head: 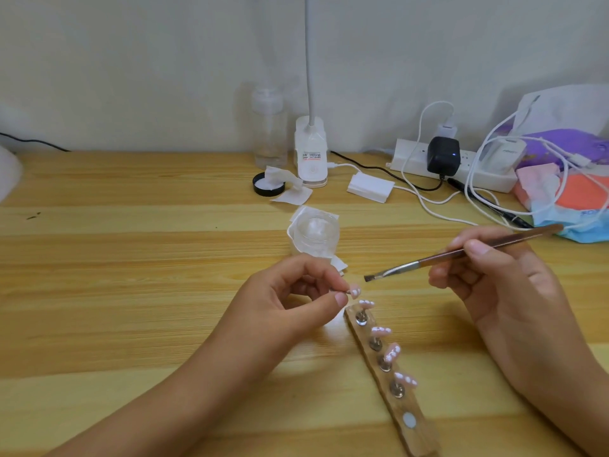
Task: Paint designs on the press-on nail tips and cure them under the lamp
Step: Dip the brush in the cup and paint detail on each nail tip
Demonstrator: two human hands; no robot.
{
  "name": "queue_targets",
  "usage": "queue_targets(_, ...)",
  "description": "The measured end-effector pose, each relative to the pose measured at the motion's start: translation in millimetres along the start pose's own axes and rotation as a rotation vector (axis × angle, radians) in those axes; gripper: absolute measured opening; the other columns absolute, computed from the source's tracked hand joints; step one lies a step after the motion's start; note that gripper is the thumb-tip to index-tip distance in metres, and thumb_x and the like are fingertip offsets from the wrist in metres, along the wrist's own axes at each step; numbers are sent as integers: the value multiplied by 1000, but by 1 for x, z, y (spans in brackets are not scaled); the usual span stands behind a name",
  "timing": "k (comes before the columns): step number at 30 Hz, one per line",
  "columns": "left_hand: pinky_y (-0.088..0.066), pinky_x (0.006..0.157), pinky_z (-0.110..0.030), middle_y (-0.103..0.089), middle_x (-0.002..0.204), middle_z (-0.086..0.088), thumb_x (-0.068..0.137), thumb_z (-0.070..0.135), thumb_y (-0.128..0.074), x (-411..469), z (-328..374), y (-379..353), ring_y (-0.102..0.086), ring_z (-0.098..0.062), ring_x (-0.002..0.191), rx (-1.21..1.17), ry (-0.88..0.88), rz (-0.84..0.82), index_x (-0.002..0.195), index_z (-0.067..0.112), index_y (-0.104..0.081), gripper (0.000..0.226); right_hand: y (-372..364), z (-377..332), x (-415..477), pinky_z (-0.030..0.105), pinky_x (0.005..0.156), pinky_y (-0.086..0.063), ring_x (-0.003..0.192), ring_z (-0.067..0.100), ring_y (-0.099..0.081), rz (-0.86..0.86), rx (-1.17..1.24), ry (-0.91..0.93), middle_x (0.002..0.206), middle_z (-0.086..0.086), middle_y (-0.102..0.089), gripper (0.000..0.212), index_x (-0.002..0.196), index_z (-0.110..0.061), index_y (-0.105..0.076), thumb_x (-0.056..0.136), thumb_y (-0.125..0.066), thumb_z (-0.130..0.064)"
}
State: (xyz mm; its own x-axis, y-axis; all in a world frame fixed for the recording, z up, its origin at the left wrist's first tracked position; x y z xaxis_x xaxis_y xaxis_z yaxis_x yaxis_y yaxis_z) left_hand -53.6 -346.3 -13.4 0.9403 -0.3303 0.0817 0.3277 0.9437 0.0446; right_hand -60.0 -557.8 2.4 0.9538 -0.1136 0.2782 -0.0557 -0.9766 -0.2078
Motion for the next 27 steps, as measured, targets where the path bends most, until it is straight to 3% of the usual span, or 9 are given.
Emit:
queue_targets(4,-48,68,-15,-69,88,-11,73,24,-72,0,-1,-1,-62,-25,86,21,10,3,74,29,-72,6,-5,-5,-3,22,66,-55,64,16,-65,-37,15,26,70,5,-66,27,76,-25,-70,86,-49,-12)
queue_targets(8,-48,62,-17,-62,71,10,73,23,-71,-1,0,-2,-56,-4,70,8,21,-12,73,30,-72,7,-11,-6,-5,24,68,-56,67,19,-67,-85,1,37,72,6,-67,12,79,-24,-71,82,-60,-19)
queue_targets(14,-44,62,-11,-60,71,10,72,22,-71,0,0,-2,-55,-1,70,18,20,-2,72,30,-71,8,-12,-4,-5,25,71,-56,72,19,-69,-102,-29,28,76,5,-69,8,83,-24,-71,79,-69,-31)
queue_targets(20,-46,63,-12,-62,74,6,73,22,-70,0,0,-2,-55,-3,72,14,16,-7,72,29,-71,8,-6,2,-3,24,70,-56,72,21,-69,-61,-70,8,75,7,-70,18,82,-25,-72,87,-56,-17)
queue_targets(27,-45,66,-11,-66,77,6,73,23,-72,0,-2,-1,-57,-3,74,0,17,8,74,29,-71,6,-1,4,0,23,70,-56,73,19,-71,-6,-44,-6,75,8,-72,23,80,-26,-73,86,-53,-16)
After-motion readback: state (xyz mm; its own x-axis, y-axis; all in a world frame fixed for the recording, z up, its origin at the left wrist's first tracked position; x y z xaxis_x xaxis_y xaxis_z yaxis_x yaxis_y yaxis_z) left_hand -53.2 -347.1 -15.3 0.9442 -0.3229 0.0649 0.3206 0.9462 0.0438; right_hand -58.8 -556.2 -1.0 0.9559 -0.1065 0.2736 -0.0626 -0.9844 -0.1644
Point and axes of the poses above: each hand's wrist, its own x-axis towards the middle knuckle, its own y-axis out of the back of the hand, z = x × y, the point moved 8 cm from there along x, towards the middle knuckle
